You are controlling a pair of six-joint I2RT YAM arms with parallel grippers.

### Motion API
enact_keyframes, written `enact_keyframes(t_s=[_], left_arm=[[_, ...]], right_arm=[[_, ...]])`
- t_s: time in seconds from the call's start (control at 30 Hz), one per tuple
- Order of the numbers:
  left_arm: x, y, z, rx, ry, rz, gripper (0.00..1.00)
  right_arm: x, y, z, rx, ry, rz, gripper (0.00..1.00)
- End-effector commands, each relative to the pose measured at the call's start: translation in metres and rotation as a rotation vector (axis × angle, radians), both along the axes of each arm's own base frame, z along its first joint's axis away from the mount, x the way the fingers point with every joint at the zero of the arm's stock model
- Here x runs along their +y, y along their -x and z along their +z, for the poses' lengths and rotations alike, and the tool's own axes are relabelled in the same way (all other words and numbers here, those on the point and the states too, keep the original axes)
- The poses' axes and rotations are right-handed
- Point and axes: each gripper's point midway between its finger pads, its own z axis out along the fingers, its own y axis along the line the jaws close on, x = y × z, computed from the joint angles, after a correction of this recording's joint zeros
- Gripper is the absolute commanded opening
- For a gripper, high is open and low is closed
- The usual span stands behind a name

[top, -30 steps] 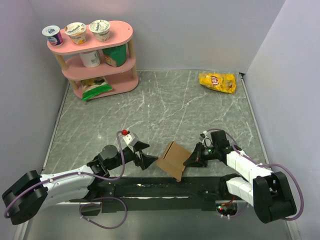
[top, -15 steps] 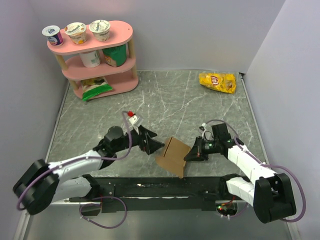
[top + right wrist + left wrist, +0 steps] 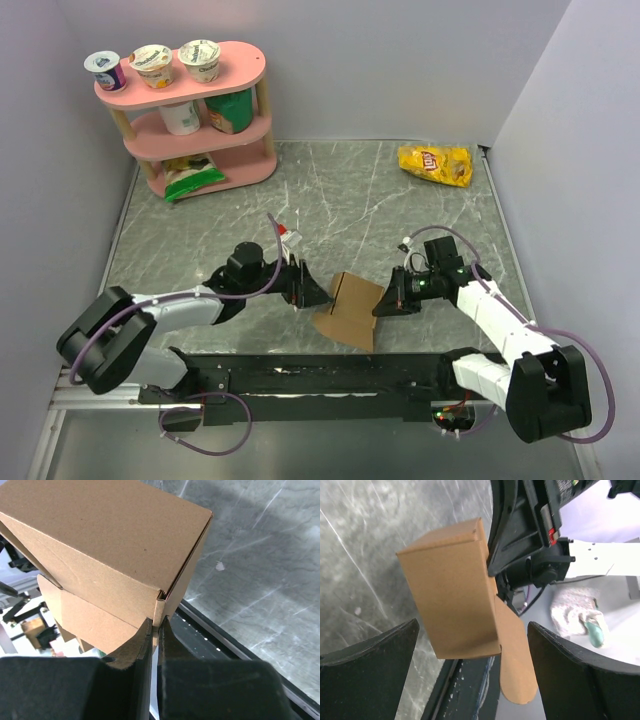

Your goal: Fold the paper box

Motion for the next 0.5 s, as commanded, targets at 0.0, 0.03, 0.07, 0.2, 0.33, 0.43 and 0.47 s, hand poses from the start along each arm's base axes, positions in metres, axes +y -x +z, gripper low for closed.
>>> enact_keyframes(t_s=[0.0, 0.03, 0.07, 0.2, 0.33, 0.43, 0.47], left_arm=[[-0.011, 0.003, 0.01, 0.042, 0.056, -0.067, 0.96], [-0.012, 0.003, 0.008, 0.045, 0.064, -0.081, 0.96], [-0.014, 0.003, 0.008, 0.05, 0.069, -0.085, 0.96], [-0.02, 0.003, 0.01, 0.087, 0.105, -0.102, 0.96], [-0.035, 0.001, -0.001, 0.132, 0.079, -0.127, 0.96], [-0.04, 0.004, -0.011, 0.194, 0.073, -0.144, 0.97], [-0.041, 0.005, -0.011, 0.207, 0.079, -0.15, 0.95]], right_arm=[[-0.002, -0.011, 0.009, -0.052, 0.017, 0.02, 0.0], [-0.001, -0.012, 0.01, -0.052, 0.016, 0.02, 0.0], [-0.001, -0.012, 0.01, -0.059, 0.015, 0.023, 0.0], [0.001, -0.01, 0.007, -0.059, 0.036, 0.045, 0.0], [0.001, -0.011, 0.004, -0.07, 0.048, 0.054, 0.0], [0.001, -0.012, 0.003, -0.084, 0.067, 0.066, 0.0], [0.0, -0.013, 0.003, -0.088, 0.074, 0.066, 0.0]])
